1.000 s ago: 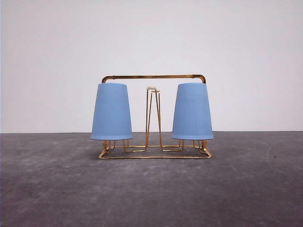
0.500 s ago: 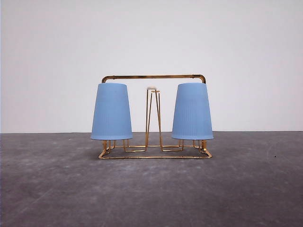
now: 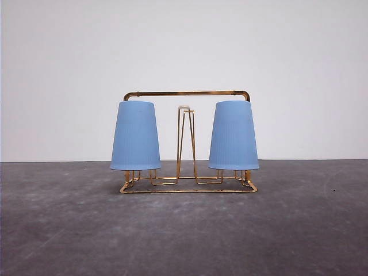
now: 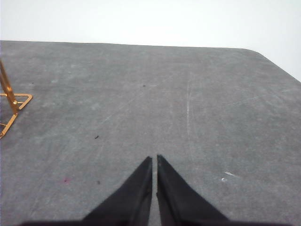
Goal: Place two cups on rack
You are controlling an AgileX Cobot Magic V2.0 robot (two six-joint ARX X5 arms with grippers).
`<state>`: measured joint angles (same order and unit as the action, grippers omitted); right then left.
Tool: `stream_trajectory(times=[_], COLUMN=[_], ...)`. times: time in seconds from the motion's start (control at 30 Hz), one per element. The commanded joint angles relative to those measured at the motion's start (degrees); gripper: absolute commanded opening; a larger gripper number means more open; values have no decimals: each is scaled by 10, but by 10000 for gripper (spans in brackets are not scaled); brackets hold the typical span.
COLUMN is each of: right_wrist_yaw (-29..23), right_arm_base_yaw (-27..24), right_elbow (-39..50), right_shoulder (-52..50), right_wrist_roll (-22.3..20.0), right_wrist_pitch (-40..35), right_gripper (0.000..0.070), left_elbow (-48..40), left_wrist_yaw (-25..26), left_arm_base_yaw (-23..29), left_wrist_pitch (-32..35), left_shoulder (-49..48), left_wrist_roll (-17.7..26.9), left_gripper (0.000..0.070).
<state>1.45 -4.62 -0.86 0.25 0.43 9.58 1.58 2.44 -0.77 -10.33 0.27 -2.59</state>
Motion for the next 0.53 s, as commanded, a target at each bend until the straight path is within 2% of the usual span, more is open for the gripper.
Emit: stream_trajectory(times=[0.0,0.5], right_wrist_yaw=[0,0], right_arm_base_yaw=[-1,-1], right_elbow=[2,2], right_shoulder=[0,0], right_wrist_roll=[7,7], right_wrist_pitch=[-8,-8], right_gripper=[15,15], left_elbow=[-8,-8], left_wrist_yaw=[-1,-1], left_arm_base_yaw=[0,0], left_wrist_pitch=[-4,-4], left_shoulder=[0,0], left_wrist_roll=[2,2], left_gripper=[0,0])
